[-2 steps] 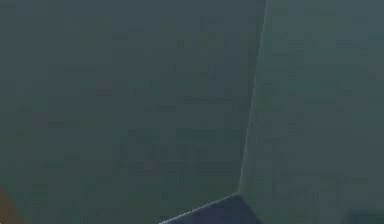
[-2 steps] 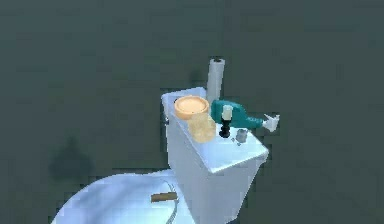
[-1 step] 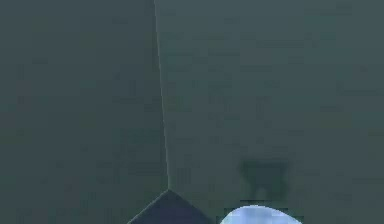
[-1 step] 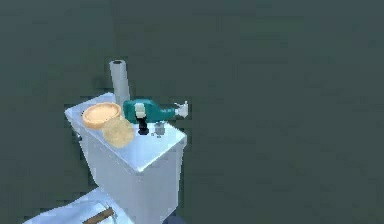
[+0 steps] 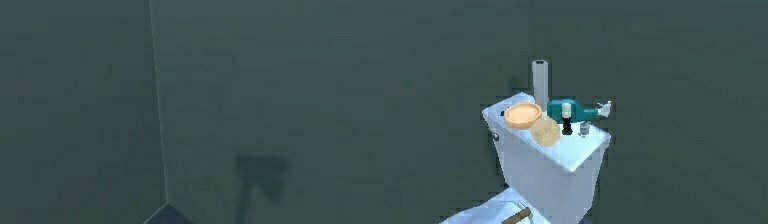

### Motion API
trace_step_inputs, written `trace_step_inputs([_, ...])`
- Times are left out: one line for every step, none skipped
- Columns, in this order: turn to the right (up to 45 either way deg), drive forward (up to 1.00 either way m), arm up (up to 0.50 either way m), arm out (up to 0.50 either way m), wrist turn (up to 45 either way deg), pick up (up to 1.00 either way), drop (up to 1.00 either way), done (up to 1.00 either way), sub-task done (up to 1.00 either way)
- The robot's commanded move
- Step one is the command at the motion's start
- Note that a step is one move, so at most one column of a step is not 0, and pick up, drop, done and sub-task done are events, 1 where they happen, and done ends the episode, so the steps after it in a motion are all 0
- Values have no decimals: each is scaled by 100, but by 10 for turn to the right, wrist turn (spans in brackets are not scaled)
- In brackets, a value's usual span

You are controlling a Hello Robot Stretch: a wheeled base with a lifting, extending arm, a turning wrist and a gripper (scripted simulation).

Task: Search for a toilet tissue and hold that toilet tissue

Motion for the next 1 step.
trace_step_inputs([-120,0,0,0,0,0,0,0,0])
